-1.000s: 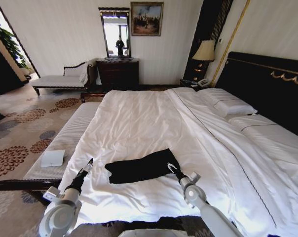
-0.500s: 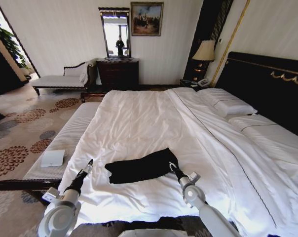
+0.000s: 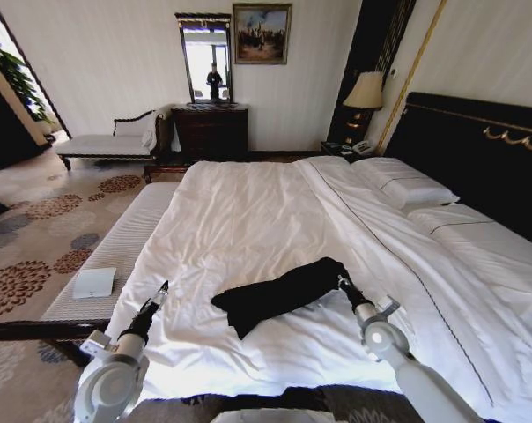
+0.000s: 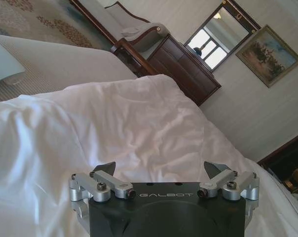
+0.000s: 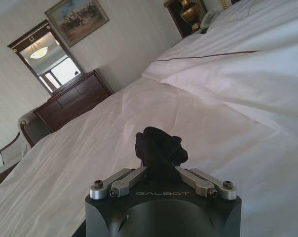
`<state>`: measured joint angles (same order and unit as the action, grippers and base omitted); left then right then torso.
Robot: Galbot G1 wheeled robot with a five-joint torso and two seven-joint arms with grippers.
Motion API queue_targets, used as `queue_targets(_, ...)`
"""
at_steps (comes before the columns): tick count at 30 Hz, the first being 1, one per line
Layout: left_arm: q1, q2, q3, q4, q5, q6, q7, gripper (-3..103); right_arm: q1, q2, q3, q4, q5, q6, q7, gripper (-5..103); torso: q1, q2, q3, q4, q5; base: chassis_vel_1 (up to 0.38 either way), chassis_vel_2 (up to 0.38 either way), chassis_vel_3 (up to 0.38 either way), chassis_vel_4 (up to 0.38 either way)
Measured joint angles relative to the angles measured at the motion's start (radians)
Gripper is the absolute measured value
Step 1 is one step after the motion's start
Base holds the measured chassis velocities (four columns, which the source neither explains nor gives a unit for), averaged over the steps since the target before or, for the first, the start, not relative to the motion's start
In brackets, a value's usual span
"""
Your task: Fold the clothes on the bed.
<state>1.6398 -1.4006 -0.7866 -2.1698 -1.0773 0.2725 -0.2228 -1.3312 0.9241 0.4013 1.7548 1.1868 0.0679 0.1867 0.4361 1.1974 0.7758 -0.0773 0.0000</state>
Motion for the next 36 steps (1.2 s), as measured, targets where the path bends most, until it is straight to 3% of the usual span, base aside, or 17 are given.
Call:
queue_targets(4, 0.001, -0.003, 0.003, 0.001, 0.008, 0.0, 0.0, 100, 0.014, 0.032, -0.066, 0.013, -0.094, 0.062, -0.117, 3, 0.0, 0.0, 0.0, 0.0001, 0.0001, 0.0, 0.0, 0.0, 0.0)
queue_targets(6, 0.001, -0.003, 0.003, 0.001, 0.009, 0.0, 0.0, 100, 0.017, 0.034, -0.074, 0.015, -0.103, 0.069, -0.139, 3, 0.0, 0.0, 0.0, 0.0002, 0.0, 0.0, 0.0, 0.0, 0.0)
queue_targets(7, 0.004, -0.003, -0.001, 0.002, 0.011, -0.001, 0.0, 100, 0.032, 0.04, -0.113, 0.017, -0.138, 0.099, -0.236, 3, 0.0, 0.0, 0.0, 0.0002, -0.0001, 0.0, 0.0, 0.0, 0.0)
queue_targets(9, 0.007, -0.004, -0.009, 0.007, 0.013, -0.001, 0.0, 100, 0.06, 0.043, -0.17, 0.005, -0.169, 0.131, -0.351, 3, 0.0, 0.0, 0.0, 0.0003, -0.0003, 0.0, 0.0, 0.0, 0.0)
queue_targets(10, 0.007, -0.004, -0.009, 0.007, 0.013, -0.001, 0.0, 100, 0.06, 0.043, -0.17, 0.005, -0.169, 0.131, -0.351, 3, 0.0, 0.0, 0.0, 0.0003, -0.0003, 0.0, 0.0, 0.0, 0.0)
queue_targets(14, 0.016, -0.005, -0.025, 0.012, 0.013, -0.002, 0.0, 100, 0.133, 0.054, -0.298, -0.061, -0.215, 0.164, -0.472, 3, 0.0, 0.0, 0.0, 0.0004, -0.0001, 0.0, 0.0, 0.0, 0.0)
queue_targets(25, 0.032, 0.001, -0.059, 0.031, -0.004, -0.011, 0.0, 100, 0.276, 0.019, -0.549, -0.155, -0.286, 0.173, -0.559, 3, 0.0, 0.0, 0.0, 0.0002, -0.0003, 0.0, 0.0, 0.0, 0.0)
queue_targets(36, 0.043, -0.005, -0.066, 0.032, -0.006, -0.016, 0.001, 100, 0.355, 0.005, -0.659, -0.192, -0.343, 0.175, -0.603, 3, 0.0, 0.0, 0.0, 0.0002, -0.0002, 0.0, 0.0, 0.0, 0.0)
